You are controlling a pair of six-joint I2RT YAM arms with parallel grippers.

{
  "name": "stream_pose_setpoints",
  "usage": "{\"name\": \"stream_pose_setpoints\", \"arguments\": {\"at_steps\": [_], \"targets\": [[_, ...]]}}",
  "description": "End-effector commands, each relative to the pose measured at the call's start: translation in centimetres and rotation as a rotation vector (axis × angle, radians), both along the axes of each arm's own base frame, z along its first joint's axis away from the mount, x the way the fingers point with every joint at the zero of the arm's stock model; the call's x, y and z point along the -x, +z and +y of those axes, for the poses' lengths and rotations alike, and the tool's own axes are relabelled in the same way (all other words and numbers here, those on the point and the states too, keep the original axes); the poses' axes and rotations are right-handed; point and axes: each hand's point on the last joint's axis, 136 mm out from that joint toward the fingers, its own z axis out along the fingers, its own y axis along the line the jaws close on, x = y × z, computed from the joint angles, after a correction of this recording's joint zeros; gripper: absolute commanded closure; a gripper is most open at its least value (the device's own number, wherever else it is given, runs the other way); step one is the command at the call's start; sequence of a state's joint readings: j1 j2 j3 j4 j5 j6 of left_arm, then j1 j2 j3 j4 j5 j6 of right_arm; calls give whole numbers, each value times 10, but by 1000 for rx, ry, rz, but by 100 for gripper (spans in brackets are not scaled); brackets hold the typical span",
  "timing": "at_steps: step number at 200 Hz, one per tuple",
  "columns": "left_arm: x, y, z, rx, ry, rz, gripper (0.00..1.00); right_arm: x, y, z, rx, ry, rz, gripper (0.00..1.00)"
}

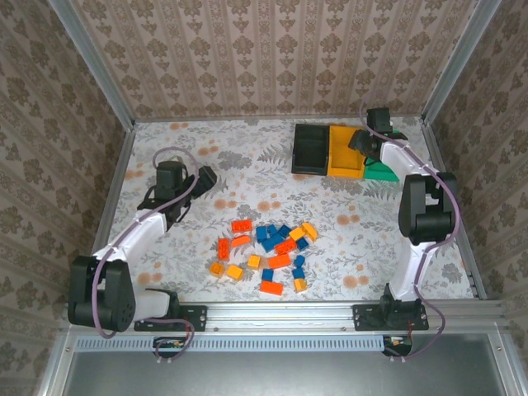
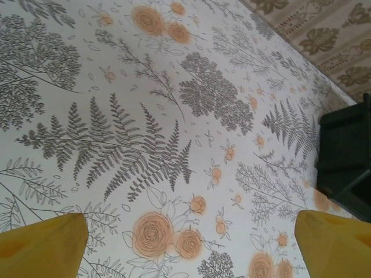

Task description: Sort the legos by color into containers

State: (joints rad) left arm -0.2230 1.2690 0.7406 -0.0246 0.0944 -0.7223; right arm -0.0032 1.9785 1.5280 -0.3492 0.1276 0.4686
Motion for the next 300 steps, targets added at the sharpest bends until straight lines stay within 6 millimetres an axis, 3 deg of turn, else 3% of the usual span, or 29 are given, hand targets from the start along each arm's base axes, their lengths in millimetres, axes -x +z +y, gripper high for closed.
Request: {"name": "stream_pose_setpoints", "arguments": {"at_steps": [1, 60, 82, 100, 165, 209, 241, 300], "targets": [[8, 3, -5, -16, -46, -3, 6, 3, -24, -7, 12, -2, 102, 41], [13, 1, -7, -15, -56, 8, 5, -3, -41, 0, -34, 54, 151, 63], [14, 2, -9, -9, -60, 10, 5, 1, -43, 16, -40, 104, 151, 78], [16, 3, -10, -2, -59, 14, 4, 7, -41, 37, -27, 152, 150, 100], [34, 10, -4, 2, -34, -3, 4, 45, -33, 151, -11, 309, 100, 100], [47, 13, 1, 2, -24, -14, 3, 67, -36, 208, -18, 384, 107, 100], [55, 10, 4, 2, -19, -9, 3, 81, -36, 234, 0, 428, 112, 100], [64, 6, 6, 2, -15, -1, 3, 104, -40, 254, 20, 431, 122, 100]]}}
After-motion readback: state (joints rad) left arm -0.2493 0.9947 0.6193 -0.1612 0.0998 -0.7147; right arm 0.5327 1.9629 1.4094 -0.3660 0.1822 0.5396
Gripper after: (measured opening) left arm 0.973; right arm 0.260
